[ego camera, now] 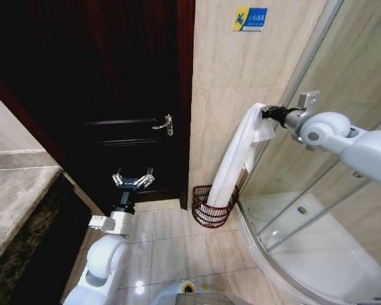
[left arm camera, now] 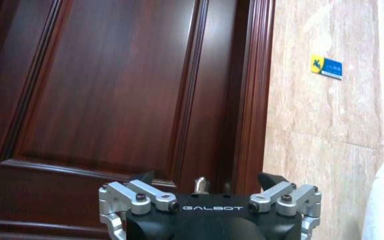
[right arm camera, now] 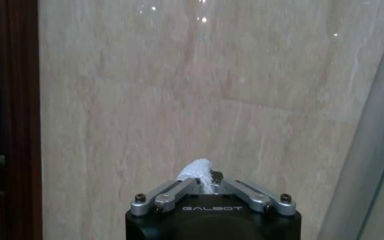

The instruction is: Discard the used towel into the hamper.

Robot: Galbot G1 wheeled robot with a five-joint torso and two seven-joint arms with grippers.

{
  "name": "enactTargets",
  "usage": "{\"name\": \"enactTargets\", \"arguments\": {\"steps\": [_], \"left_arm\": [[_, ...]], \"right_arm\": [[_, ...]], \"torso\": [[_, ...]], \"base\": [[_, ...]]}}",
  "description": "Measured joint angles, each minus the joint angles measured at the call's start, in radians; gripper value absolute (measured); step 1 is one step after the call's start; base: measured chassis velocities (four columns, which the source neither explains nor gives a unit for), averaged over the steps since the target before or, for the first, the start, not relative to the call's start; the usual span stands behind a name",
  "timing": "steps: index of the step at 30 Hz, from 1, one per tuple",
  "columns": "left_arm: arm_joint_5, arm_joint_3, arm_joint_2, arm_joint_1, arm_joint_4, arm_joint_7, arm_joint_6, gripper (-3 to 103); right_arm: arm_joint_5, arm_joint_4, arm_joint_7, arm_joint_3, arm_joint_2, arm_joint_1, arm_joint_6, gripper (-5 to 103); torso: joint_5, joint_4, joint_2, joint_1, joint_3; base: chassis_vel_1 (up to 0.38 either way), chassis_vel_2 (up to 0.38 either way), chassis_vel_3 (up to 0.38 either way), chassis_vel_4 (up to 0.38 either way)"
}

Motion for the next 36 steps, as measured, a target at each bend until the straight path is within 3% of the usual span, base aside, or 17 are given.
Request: {"name": "enactTargets", "arguments": {"steps": [14, 28, 36], "left_arm": [[0.0, 0.0, 0.0, 0.0, 0.0, 0.0, 0.0, 100], [0.0, 0.0, 0.0, 0.0, 0.0, 0.0, 0.0, 100], [0.0, 0.0, 0.0, 0.0, 0.0, 0.0, 0.0, 100]], "right_arm": [[-0.107, -0.062, -0.102, 0.011, -0.024, -0.191, 0.158, 2], [-0.152, -0.096, -0.07, 0.041, -0.088, -0.269, 0.167, 2], [-0.175, -0.097, -0.03, 0.055, -0.094, -0.307, 0.135, 2]], "torso": [[0.0002, 0.0, -0.078, -0.037, -0.041], [0.0, 0.0001, -0.144, -0.069, -0.075], [0.0001, 0.0, -0.188, -0.09, -0.098]], "base": [[0.0, 0.0, 0.0, 0.0], [0.0, 0.0, 0.0, 0.0], [0.0, 0.0, 0.0, 0.0]]}}
